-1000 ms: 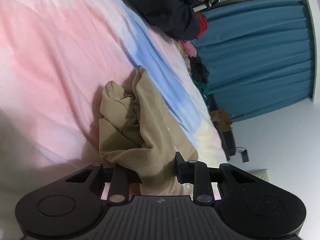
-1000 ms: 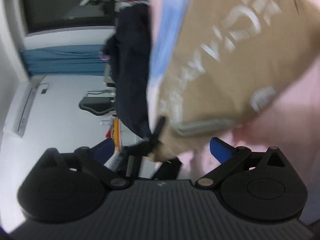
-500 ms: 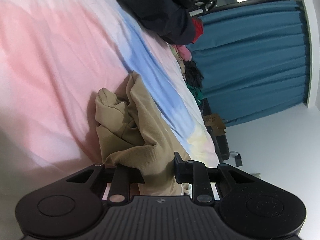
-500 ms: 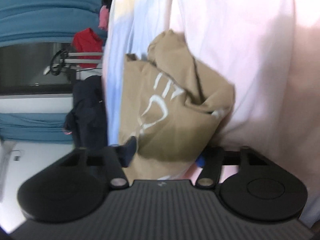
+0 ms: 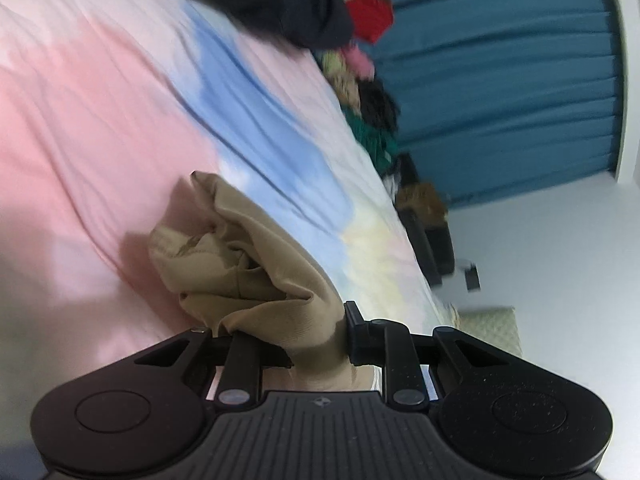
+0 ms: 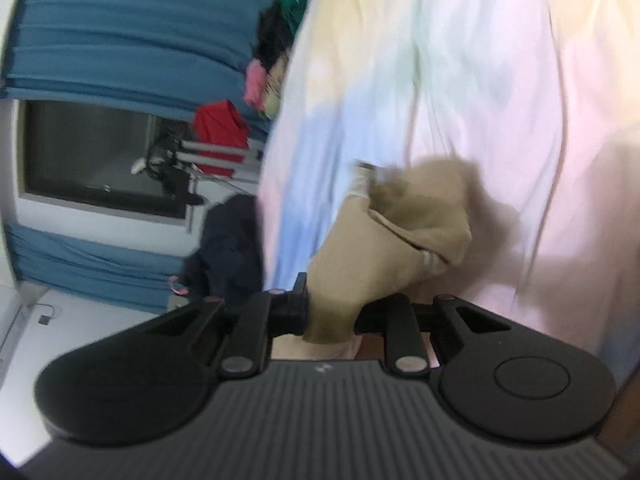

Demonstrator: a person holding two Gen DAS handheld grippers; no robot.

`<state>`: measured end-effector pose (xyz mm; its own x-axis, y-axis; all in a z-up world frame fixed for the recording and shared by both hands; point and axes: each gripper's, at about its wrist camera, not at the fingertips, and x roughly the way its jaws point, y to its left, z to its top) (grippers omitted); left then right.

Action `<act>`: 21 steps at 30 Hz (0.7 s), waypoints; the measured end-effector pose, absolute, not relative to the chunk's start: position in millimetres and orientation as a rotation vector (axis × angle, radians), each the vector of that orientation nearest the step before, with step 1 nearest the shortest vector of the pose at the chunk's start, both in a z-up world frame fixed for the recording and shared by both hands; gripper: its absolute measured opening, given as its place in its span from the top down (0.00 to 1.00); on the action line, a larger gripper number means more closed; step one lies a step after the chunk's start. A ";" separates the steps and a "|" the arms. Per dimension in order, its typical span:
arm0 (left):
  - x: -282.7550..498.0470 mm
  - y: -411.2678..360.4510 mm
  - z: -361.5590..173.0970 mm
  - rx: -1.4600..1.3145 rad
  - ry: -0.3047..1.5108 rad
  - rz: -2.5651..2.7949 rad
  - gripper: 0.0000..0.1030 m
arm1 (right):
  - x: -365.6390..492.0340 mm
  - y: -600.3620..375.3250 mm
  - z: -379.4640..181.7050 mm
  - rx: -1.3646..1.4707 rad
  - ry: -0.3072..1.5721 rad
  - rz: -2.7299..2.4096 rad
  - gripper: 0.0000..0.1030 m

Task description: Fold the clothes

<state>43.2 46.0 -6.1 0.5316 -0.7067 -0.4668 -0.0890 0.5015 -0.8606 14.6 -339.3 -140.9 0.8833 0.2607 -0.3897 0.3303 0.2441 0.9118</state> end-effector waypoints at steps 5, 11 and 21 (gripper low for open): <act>63.4 -12.3 31.3 -0.929 1.054 -0.450 0.77 | 6.4 -391.2 -103.7 1.353 0.472 -0.080 0.79; 125.4 -122.6 48.9 -0.897 1.107 -0.494 0.78 | 45.8 -479.3 -79.3 1.320 0.422 -0.189 0.79; 276.1 -294.6 73.9 -0.866 0.989 -0.658 0.78 | 160.2 -615.5 -36.4 1.082 0.250 -0.271 0.79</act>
<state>276.1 -294.6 73.9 0.4127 -0.8016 -0.4327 0.0886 0.5081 -0.8567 160.2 -615.5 -36.4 0.9391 -0.0948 -0.3304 0.3370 0.4429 0.8308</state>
